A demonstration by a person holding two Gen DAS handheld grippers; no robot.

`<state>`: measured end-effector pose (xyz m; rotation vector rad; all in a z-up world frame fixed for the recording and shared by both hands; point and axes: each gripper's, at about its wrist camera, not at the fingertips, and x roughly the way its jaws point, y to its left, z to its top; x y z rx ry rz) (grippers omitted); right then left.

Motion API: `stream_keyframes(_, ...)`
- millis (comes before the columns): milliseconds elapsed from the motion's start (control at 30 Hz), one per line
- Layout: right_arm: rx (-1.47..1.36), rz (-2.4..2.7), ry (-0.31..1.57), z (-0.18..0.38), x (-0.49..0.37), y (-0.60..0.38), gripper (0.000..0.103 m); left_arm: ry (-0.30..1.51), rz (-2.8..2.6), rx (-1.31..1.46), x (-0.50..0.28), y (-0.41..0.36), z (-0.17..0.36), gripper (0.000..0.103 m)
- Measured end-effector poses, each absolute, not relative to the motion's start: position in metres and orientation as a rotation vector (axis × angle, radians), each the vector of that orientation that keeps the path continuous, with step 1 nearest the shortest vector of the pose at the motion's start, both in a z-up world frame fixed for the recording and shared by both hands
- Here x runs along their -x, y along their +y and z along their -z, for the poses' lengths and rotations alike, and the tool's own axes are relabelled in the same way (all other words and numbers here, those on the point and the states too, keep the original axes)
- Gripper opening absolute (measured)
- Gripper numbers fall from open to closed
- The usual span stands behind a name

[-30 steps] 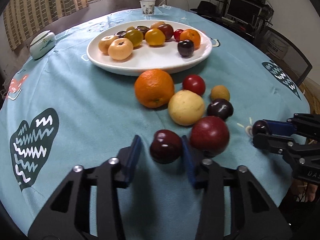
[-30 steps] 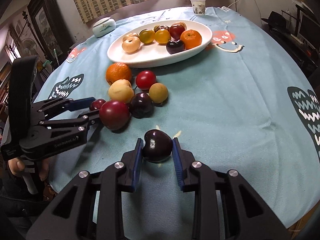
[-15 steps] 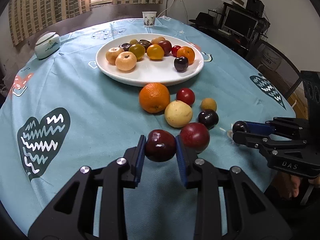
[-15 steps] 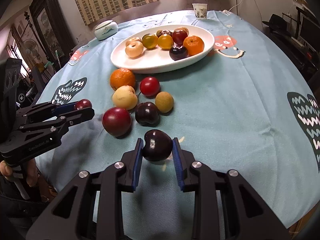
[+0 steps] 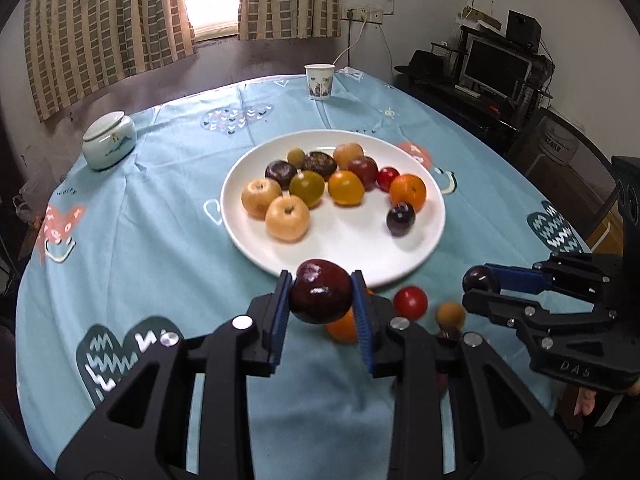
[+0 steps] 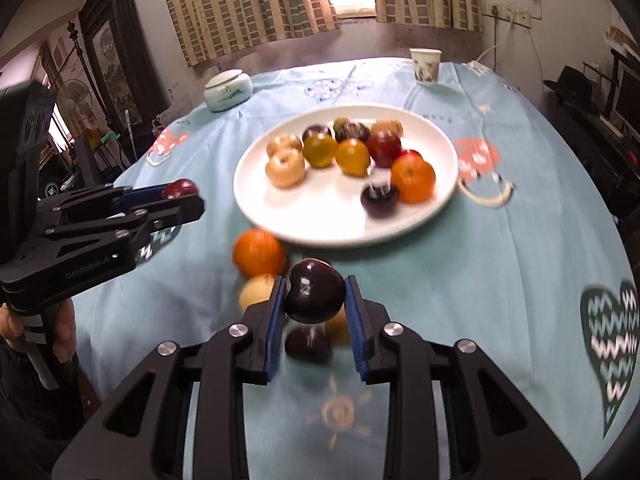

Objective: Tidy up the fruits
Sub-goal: 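Place both dark plums on the white plate, opening both tools, then move both open tools back to the fruit cluster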

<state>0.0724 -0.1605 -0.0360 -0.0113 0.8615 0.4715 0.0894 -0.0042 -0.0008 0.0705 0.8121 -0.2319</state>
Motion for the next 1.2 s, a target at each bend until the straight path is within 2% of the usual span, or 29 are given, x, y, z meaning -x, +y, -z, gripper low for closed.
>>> stream_keyframes(267,0.052,-0.339,0.804,0.029,-0.172,-0.152,0.029,0.868,0.259,-0.013,-0.186,-0.022,0.005,0.031)
stream_keyframes(500,-0.033,-0.371,0.819,0.043,-0.198,-0.166,0.029,0.911,0.264,0.034,-0.203,-0.017,0.034,0.031)
stream_keyframes(900,0.019,-0.323,0.780,0.047,-0.203,-0.160,0.030,0.882,0.263,0.027,-0.199,-0.020,0.034,0.032)
stream_keyframes(933,0.021,-0.318,0.775,0.048,-0.203,-0.161,0.035,0.876,0.259,0.032,-0.198,-0.018,0.033,0.040)
stream_keyframes(967,0.020,-0.310,0.765,0.048,-0.203,-0.163,0.051,0.865,0.250,0.038,-0.197,-0.015,0.032,0.056)
stream_keyframes(1000,0.012,-0.303,0.744,0.046,-0.202,-0.165,0.059,0.849,0.240,0.044,-0.195,-0.012,0.029,0.063)
stream_keyframes(1033,0.000,-0.306,0.721,0.045,-0.201,-0.166,0.062,0.832,0.232,0.047,-0.193,-0.010,0.027,0.066)
stream_keyframes(1133,-0.017,-0.319,0.663,0.039,-0.198,-0.169,0.062,0.798,0.223,0.054,-0.187,-0.002,0.018,0.066)
stream_keyframes(1200,-0.027,-0.319,0.631,0.037,-0.194,-0.171,0.063,0.790,0.222,0.076,-0.183,0.005,0.013,0.071)
